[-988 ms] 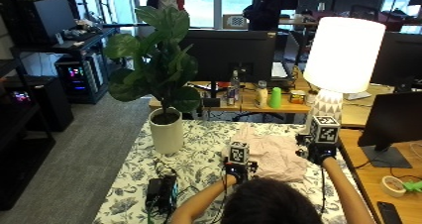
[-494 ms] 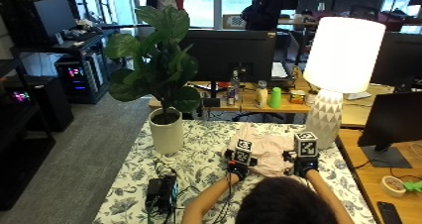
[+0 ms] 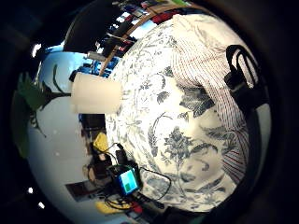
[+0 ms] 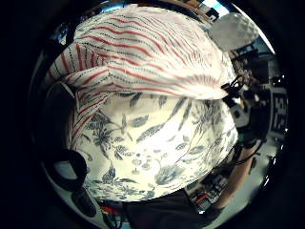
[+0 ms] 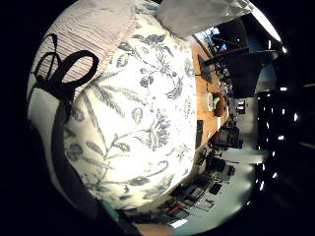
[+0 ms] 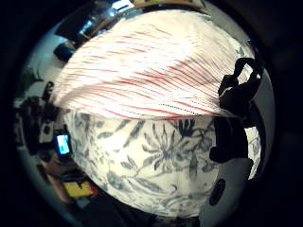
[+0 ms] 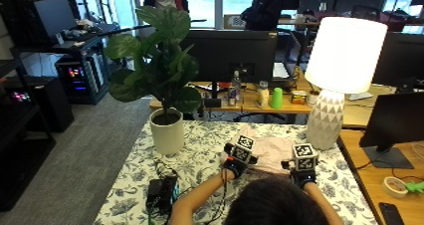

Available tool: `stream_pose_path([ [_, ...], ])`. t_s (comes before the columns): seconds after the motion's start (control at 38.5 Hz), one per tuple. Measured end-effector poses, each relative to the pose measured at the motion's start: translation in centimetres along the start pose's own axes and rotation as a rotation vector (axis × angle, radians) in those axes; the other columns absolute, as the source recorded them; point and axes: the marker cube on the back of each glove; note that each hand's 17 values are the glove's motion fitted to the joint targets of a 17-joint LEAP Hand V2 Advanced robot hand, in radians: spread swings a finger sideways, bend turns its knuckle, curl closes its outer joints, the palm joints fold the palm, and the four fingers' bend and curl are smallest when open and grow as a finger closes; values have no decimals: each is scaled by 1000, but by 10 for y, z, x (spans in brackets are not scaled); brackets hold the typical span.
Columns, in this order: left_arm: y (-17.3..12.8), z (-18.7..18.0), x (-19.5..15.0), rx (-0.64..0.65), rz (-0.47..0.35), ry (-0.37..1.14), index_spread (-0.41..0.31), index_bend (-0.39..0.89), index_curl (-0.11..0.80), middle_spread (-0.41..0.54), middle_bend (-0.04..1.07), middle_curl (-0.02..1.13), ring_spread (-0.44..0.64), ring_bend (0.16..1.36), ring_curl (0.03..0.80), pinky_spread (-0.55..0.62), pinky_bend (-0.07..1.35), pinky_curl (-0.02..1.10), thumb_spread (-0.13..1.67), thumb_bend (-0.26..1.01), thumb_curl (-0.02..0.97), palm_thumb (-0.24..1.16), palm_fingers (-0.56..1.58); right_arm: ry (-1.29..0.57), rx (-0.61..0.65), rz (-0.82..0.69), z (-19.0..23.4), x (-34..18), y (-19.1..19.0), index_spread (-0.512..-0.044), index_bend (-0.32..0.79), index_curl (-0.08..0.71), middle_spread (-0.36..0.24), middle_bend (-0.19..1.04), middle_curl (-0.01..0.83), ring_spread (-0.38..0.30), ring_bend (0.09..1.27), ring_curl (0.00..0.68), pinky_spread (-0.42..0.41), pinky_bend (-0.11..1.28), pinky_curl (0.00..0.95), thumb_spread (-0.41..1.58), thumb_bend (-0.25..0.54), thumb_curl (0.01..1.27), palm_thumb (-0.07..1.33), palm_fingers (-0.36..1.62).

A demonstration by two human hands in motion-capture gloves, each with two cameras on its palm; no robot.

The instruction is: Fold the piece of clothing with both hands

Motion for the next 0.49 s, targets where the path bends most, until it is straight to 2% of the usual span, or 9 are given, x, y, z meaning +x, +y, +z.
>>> stream_pose_path([
  [0.08,-4,25,-15,-40,4,-128,-247,206,395,-277,416,416,-280,450,306,-229,266,316,1447,146,168,314,1143,39,-105,-50,15,13,4,-284,161,290,-160,352,433,-208,613,398,-239,550,374,976,151,352,1011,1331],
  [0.18,15,25,-20,-96,61,-206,-253,155,393,-304,486,458,-311,432,323,-266,259,331,1448,139,161,312,1170,53,-172,-138,-12,14,41,-274,168,310,-168,381,447,-223,622,412,-266,543,381,977,148,362,1047,1325],
  [0.26,41,8,-17,-178,114,-187,-258,156,395,-315,520,482,-329,425,332,-290,251,336,1443,134,159,312,1186,48,-208,-187,-39,13,64,-273,173,323,-171,398,454,-229,623,416,-282,529,382,976,138,366,1063,1322],
  [0.34,66,-19,-15,-269,164,-149,-267,168,403,-324,543,499,-336,400,334,-301,248,342,1437,127,156,310,1183,42,-238,-212,-63,16,70,-268,174,336,-176,404,459,-235,633,422,-292,523,383,976,129,370,1076,1331],
  [0.42,65,-39,-19,-305,190,-146,-273,184,415,-332,560,511,-336,369,335,-303,225,344,1437,120,151,307,1166,34,-273,-212,-90,21,65,-264,174,346,-183,410,463,-239,637,426,-302,525,385,976,119,372,1089,1336],
  [0.49,51,-58,-25,-296,183,-186,-277,186,425,-337,573,520,-334,349,337,-296,203,345,1433,114,148,305,1158,44,-290,-179,-113,26,49,-263,176,356,-185,412,465,-241,642,430,-307,525,386,976,108,374,1097,1336],
])
